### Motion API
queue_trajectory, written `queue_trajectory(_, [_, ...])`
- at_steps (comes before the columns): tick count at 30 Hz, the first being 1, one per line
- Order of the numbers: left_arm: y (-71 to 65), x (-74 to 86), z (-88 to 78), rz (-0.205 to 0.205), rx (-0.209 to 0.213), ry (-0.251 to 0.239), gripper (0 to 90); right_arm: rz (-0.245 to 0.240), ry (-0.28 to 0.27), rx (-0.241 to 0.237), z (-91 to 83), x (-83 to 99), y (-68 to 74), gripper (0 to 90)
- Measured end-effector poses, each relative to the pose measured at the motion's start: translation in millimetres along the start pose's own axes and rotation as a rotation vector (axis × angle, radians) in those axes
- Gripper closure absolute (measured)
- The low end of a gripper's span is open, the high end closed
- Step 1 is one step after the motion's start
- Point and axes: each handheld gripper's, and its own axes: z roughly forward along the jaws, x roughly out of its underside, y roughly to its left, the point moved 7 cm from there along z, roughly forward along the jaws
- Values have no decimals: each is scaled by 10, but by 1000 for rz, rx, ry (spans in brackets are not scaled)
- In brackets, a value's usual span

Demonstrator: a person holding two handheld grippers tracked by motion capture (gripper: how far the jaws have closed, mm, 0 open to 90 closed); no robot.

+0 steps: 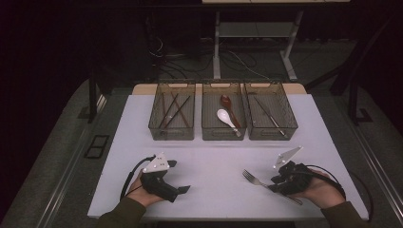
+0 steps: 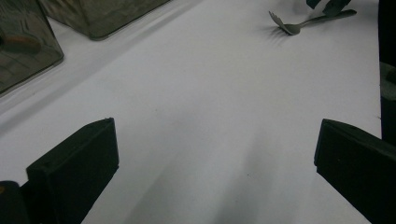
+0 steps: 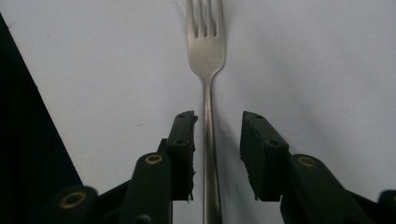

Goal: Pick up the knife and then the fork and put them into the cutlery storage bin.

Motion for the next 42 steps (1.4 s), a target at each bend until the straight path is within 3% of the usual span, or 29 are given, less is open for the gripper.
queue_trajectory(13, [0,-1,2,0,2,-2,0,-88,142,31,140,-68,34,795])
queue_trajectory(18, [1,1,5,4,2,2,0,-149,194,55,159,-97,67,831])
queue_trajectory(21, [2,1,7,3,2,1,0,-139,210,47,163,-110,99,844])
queue_trajectory(29, [1,-1,2,0,0,-2,0,-146,192,46,153,-102,67,852])
queue_trajectory(31, [2,-1,3,0,1,-1,0,-122,177,30,141,-99,78,852])
queue_trajectory(33, [3,0,4,1,0,-1,0,-119,155,44,120,-105,41,852])
queue_trajectory(37, [4,-2,2,1,0,-4,0,-83,81,60,52,-139,-47,852])
queue_trajectory(42, [6,0,3,1,1,-1,0,-5,-21,52,-42,-159,-134,853])
